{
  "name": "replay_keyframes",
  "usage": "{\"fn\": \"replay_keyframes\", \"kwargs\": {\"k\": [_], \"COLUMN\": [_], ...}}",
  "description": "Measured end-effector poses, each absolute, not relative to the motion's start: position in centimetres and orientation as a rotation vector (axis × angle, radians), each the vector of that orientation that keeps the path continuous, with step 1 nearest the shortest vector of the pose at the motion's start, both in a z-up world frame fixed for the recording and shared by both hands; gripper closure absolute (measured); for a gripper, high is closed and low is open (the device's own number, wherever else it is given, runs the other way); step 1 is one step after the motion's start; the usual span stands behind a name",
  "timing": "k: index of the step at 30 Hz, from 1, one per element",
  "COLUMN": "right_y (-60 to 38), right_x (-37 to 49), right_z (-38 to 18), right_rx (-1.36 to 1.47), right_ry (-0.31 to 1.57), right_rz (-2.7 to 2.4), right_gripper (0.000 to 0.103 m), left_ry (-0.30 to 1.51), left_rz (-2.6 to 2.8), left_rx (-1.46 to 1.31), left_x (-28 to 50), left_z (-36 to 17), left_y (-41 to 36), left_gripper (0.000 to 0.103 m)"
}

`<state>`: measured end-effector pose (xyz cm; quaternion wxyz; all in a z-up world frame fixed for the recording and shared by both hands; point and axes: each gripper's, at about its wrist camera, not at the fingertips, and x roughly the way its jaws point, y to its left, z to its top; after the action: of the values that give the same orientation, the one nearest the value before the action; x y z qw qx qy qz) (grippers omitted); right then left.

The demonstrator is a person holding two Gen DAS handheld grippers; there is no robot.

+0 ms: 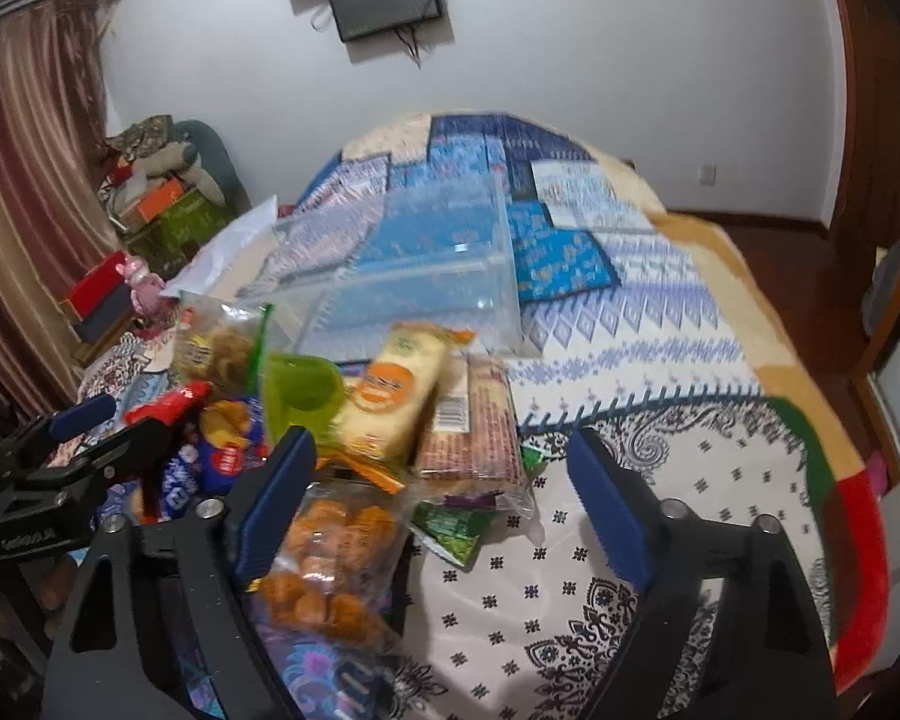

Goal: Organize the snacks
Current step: 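Grasp the red chip bag with the left gripper while the right grasps the wafer roll pack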

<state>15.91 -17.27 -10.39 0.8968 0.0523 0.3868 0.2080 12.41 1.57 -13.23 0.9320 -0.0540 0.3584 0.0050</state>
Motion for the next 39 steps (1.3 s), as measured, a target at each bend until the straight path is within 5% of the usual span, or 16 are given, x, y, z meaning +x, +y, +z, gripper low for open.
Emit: {"fn": "replay_keyframes", "kwargs": {"k": [13, 23, 27, 39], "right_y": [-18.7, -17.8, -17.6, -18.5], "right_x": [17.3, 19.2, 19.6, 17.6], "right_z": [-12.7, -13.1, -13.5, -12.3], "right_rx": [0.161, 0.126, 0.124, 0.114], "right_ry": [0.893, 0.908, 0.922, 0.876], "right_rz": [0.41, 0.417, 0.421, 0.416], "right_gripper": [0.047, 0.047, 0.053, 0.06], "left_ry": [0.728, 0.72, 0.708, 0.662], "left_rz": [-0.032, -0.067, -0.08, -0.084], "left_rx": [-0.187, -0.211, -0.186, -0.128], "left_x": [12.8, 12.2, 11.8, 10.3], "left_z": [-14.1, -13.9, -13.4, -11.5], "left_y": [2.3, 2.6, 2.1, 1.4], "left_gripper": [0.006, 0.025, 0.042, 0.051]}}
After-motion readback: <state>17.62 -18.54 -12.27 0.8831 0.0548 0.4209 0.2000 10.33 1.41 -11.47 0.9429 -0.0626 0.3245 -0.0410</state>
